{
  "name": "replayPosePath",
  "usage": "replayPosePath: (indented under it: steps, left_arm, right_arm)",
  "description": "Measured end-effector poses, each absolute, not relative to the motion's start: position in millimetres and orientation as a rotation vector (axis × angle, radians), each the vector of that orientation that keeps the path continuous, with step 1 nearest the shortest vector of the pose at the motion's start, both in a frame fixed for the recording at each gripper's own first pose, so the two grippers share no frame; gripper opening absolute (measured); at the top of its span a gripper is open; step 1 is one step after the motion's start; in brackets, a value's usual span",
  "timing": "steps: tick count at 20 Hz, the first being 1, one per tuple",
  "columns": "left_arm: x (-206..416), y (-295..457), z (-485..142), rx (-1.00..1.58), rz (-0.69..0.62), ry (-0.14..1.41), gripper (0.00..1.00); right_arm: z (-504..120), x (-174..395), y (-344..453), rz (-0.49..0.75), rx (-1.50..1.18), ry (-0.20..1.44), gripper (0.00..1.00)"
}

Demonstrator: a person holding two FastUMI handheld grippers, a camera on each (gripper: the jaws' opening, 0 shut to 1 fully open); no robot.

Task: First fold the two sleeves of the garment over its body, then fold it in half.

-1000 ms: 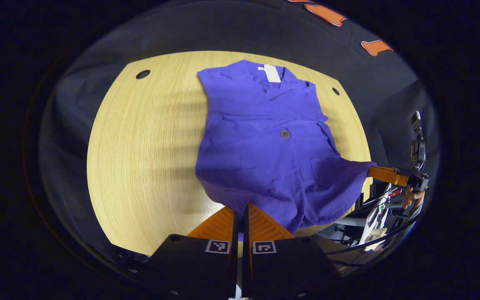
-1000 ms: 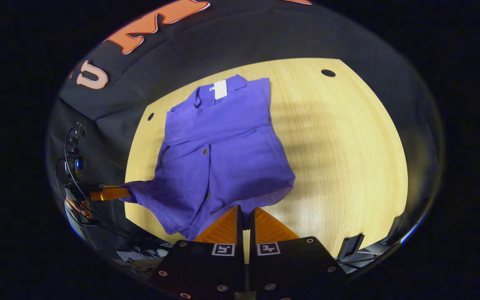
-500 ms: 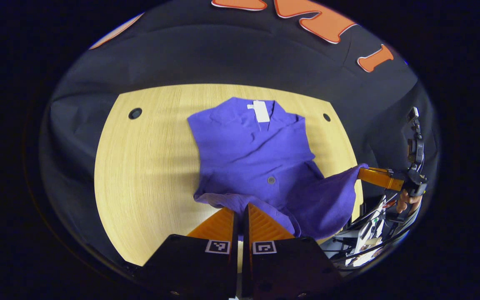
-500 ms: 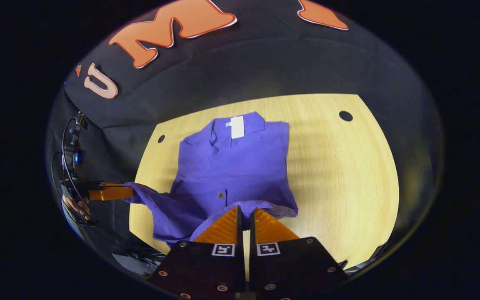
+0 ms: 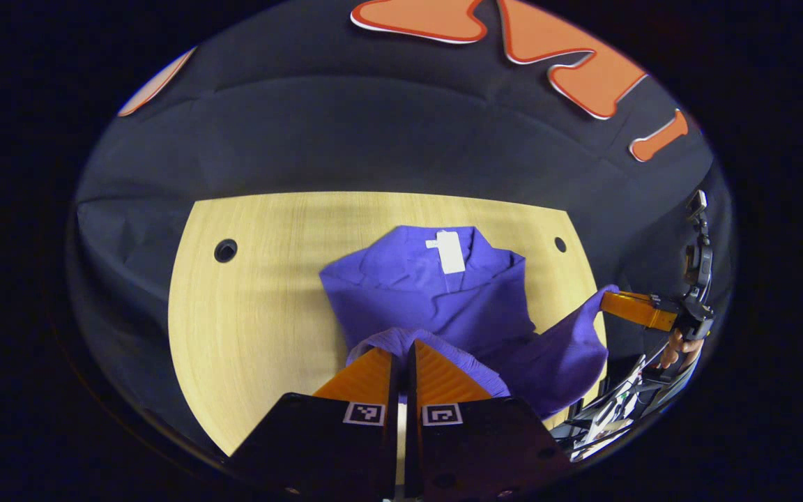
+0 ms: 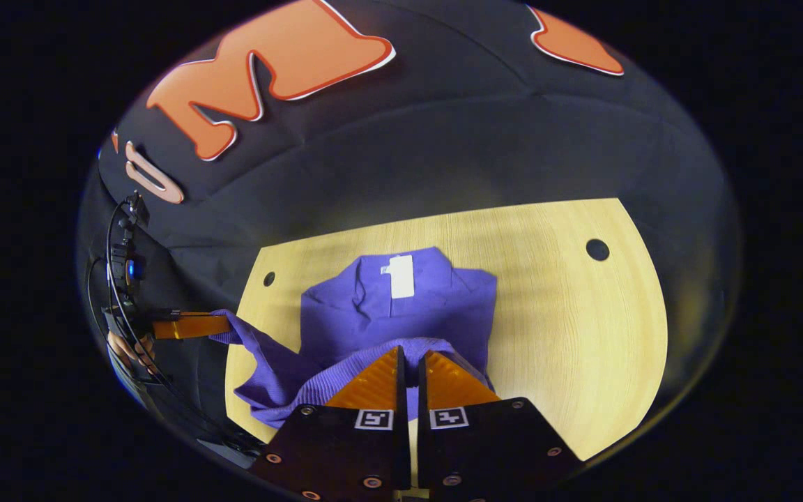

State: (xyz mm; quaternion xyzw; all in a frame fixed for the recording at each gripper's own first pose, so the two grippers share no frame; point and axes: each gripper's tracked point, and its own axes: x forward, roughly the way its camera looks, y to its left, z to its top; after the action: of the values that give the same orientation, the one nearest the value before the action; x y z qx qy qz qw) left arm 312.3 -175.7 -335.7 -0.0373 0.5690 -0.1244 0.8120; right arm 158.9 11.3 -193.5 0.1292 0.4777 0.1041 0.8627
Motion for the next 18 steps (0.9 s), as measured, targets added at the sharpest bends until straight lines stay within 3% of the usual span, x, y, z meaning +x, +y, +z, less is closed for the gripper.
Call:
replayPosePath:
  steps: [11,13,14,15,16,17,18]
  left_arm:
    - [446,-162,-405,0.144,-0.141,1.05,0.05]
    - [453,-160,-410,0.151,-0.092,1.002,0.11]
    - [452,-159,-409,0.145,-0.079,0.981,0.16]
    - [452,-160,-407,0.149,-0.069,0.965,0.17]
    - [455,-160,-408,0.155,-0.062,0.942,0.28]
    - [459,-162,-408,0.162,-0.061,0.925,0.34]
    - [462,-162,-407,0.167,-0.061,0.9,0.45]
  right_arm:
    - [-266,289,-2,0.135,0.388,0.947,0.06]
    - [-269,293,4,0.153,0.415,0.939,0.13]
    - [-268,295,3,0.158,0.41,0.925,0.08]
    - [-266,295,-1,0.161,0.397,0.91,0.25]
    - [-262,294,-2,0.167,0.387,0.901,0.29]
    - [-260,293,-4,0.167,0.382,0.893,0.53]
    - [-261,291,-8,0.154,0.374,0.896,0.59]
